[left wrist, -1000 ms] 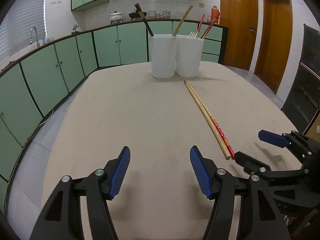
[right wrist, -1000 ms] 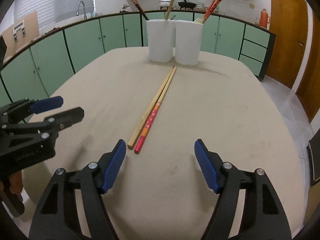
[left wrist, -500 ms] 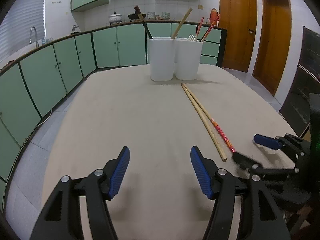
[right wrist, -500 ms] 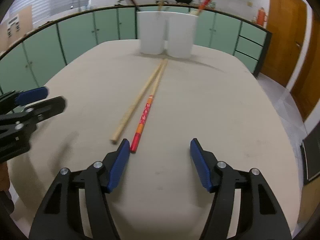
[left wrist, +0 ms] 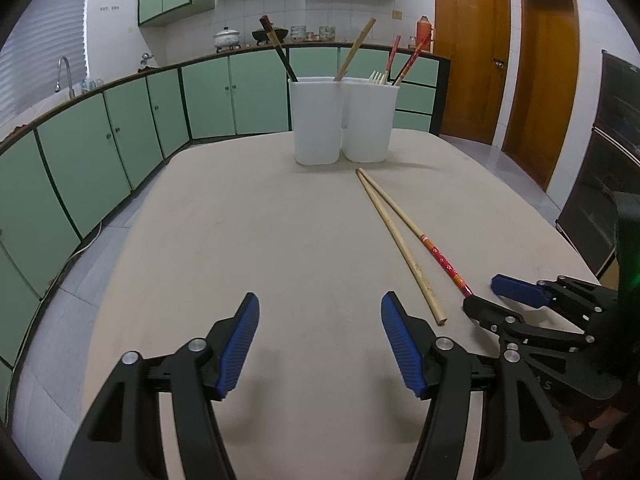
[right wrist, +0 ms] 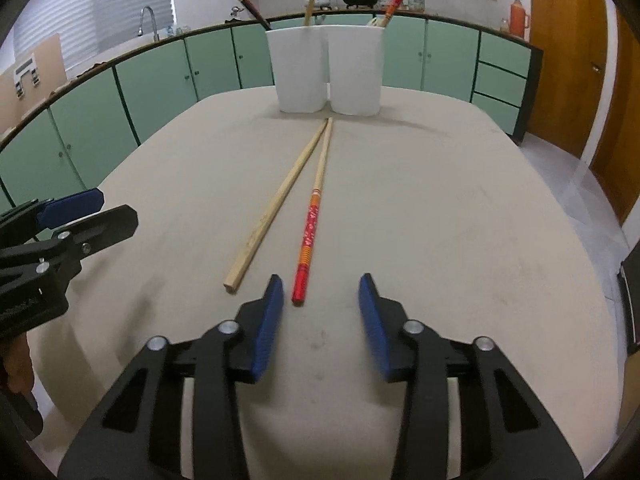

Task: Organize utensils
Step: 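Move both tools back over the last two chopsticks, then grasp the plain wooden chopstick with the left tool while the right tool grasps the red chopstick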

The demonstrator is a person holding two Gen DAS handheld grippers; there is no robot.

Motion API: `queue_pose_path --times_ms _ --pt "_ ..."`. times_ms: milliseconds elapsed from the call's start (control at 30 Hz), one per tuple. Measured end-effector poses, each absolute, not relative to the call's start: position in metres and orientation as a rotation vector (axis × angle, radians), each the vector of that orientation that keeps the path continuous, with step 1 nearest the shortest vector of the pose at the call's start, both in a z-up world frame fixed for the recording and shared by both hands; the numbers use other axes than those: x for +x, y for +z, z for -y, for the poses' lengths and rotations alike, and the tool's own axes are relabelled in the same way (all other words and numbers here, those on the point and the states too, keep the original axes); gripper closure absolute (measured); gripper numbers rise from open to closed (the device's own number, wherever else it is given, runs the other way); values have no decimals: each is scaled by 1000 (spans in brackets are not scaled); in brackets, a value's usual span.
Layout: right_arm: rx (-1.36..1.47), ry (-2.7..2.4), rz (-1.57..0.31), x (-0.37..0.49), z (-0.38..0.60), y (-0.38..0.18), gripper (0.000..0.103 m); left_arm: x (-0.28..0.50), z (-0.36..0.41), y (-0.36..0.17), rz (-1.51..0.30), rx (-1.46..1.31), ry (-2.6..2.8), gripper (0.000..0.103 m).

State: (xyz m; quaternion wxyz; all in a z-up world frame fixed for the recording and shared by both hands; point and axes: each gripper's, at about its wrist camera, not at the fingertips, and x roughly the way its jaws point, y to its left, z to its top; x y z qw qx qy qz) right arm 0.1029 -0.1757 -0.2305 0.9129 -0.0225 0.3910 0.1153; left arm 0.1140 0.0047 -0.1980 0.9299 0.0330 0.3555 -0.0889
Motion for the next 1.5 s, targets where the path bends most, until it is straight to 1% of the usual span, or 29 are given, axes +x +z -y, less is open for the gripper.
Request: queue_pose_path --times_ms 33,100,133,433,700,833,1033,1067,1100,1133,1167,1367,1500 --pt "-47 239 -804 104 175 -231 75 114 -4 -198 -729 68 -182 41" --pt "-56 241 -801 103 173 -231 93 115 -2 -198 -731 68 -183 41" --pt "-57 253 -802 103 173 -231 98 115 -1 -198 -733 67 -186 41" --pt "-1 228 -775 97 199 -215 98 117 29 -200 -749 61 -240 41" --pt "27 192 -752 91 225 -209 98 120 59 -216 -796 53 -256 42" --pt "37 200 -754 89 228 -212 98 128 64 -224 -828 48 -246 56" --pt "33 204 -754 90 228 -211 98 129 69 -228 -816 75 -227 58" --pt "31 203 -755 90 228 -211 98 127 69 -228 -813 76 -227 67" --pt "28 203 -756 91 228 -211 98 127 70 -228 -811 77 -233 80" --pt "22 201 -760 91 227 -211 98 127 70 -228 -811 76 -239 85" --pt "17 199 -765 92 227 -212 98 127 70 -228 -811 75 -248 94" --pt "-35 184 -796 95 222 -215 98 127 69 -224 -812 71 -266 97" --pt "-56 185 -797 97 223 -206 98 120 65 -202 -765 84 -275 97"
